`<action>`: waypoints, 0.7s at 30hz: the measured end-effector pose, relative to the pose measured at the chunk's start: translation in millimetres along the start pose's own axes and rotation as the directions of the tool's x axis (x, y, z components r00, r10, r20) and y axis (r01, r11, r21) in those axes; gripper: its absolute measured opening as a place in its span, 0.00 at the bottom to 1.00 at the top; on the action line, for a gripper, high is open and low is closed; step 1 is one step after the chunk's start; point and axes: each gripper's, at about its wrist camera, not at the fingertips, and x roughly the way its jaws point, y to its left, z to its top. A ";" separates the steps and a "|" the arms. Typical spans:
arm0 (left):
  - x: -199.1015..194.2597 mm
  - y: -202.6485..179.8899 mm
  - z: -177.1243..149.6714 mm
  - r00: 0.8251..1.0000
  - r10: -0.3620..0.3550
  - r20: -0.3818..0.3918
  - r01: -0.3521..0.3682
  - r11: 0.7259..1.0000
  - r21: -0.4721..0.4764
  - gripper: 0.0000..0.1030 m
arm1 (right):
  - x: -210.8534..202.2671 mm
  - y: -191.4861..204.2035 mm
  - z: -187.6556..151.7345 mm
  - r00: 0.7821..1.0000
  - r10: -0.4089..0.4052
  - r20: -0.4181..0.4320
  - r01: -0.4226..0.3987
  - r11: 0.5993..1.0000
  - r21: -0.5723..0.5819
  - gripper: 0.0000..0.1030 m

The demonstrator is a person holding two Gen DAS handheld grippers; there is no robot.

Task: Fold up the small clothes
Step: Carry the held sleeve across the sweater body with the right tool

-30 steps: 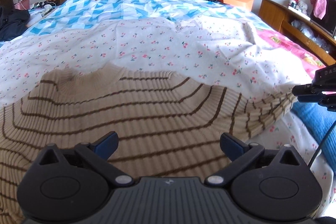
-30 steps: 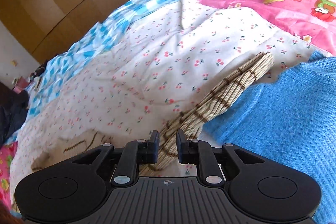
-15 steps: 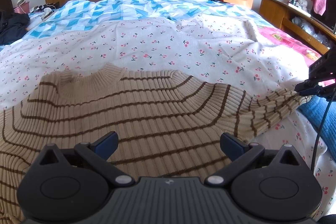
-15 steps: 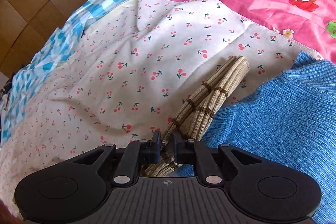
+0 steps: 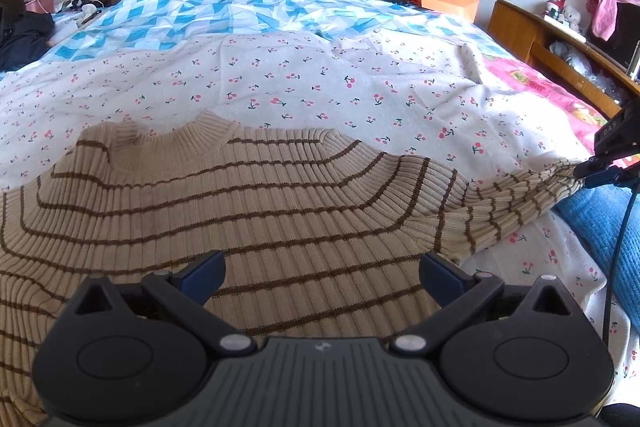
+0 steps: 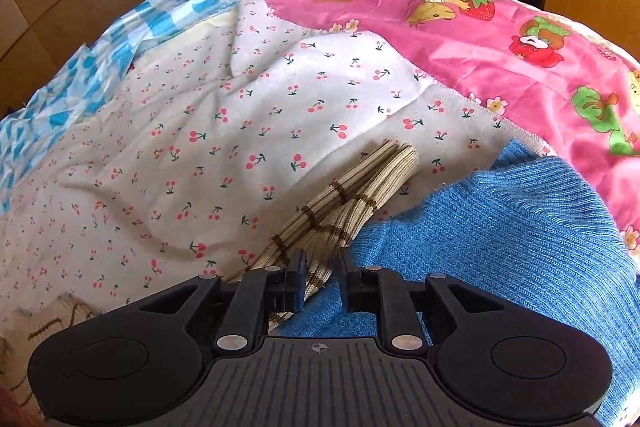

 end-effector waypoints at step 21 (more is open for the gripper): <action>-4.0 15.3 -7.3 1.000 -0.011 -0.019 0.010 0.998 -0.054 1.00 | 35.3 31.6 3.2 0.993 -0.101 -0.064 0.091 0.985 -0.150 0.21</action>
